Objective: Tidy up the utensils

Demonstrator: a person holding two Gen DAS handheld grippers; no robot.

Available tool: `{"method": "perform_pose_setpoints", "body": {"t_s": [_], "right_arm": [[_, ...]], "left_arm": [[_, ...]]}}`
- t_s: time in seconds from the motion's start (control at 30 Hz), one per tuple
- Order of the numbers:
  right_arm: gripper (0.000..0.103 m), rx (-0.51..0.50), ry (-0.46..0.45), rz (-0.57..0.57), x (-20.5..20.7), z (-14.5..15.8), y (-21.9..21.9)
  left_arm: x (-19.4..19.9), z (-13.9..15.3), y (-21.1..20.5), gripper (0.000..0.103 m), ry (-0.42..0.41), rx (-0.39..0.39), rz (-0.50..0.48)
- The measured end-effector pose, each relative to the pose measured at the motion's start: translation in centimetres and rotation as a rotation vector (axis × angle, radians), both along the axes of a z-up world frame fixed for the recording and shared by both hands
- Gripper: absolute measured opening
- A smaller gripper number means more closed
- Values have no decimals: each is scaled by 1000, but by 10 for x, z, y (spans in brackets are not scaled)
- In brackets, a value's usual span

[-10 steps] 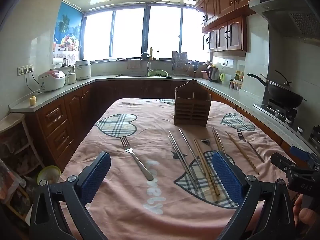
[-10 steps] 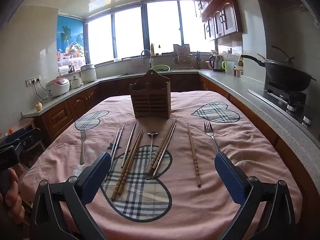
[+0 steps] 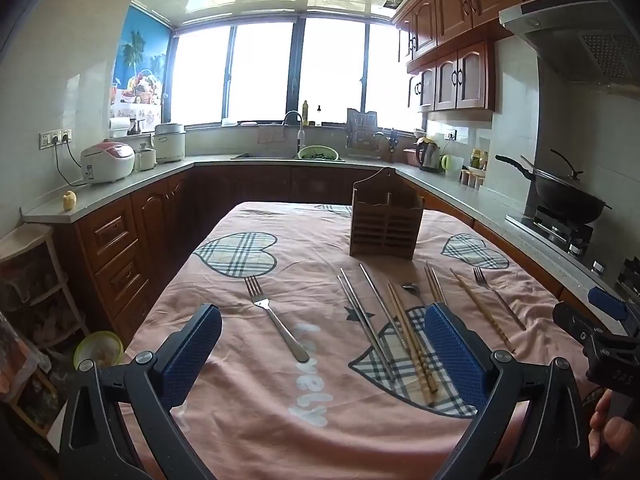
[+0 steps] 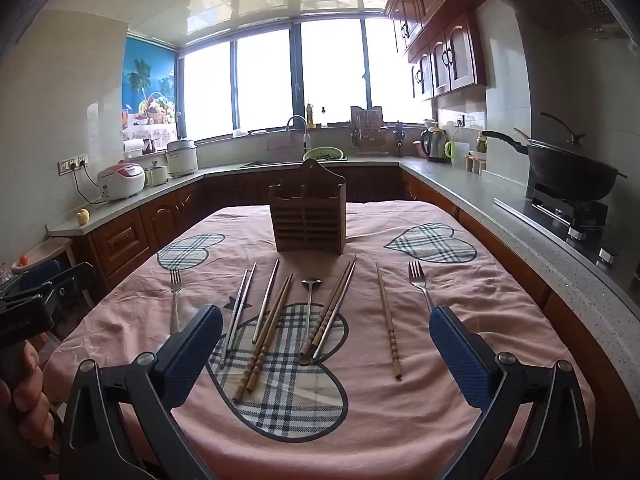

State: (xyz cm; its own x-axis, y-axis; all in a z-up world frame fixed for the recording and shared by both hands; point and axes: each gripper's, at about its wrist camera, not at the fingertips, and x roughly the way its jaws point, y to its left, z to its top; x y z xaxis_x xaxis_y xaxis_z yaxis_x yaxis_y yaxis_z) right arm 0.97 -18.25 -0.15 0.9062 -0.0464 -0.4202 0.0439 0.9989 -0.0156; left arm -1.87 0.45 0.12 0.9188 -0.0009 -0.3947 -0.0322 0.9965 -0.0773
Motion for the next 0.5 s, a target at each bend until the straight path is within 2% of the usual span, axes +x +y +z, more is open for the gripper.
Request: {"method": "perform_pose_setpoints", "body": {"t_s": [0.2, 0.5], "right_arm": [[103, -10, -11, 6, -17, 2, 5], [103, 2, -16, 4, -14, 0, 2]], "left_arm": [[0, -1, 1, 102, -2, 1, -4], [1, 0, 1, 102, 4, -5, 4]]}}
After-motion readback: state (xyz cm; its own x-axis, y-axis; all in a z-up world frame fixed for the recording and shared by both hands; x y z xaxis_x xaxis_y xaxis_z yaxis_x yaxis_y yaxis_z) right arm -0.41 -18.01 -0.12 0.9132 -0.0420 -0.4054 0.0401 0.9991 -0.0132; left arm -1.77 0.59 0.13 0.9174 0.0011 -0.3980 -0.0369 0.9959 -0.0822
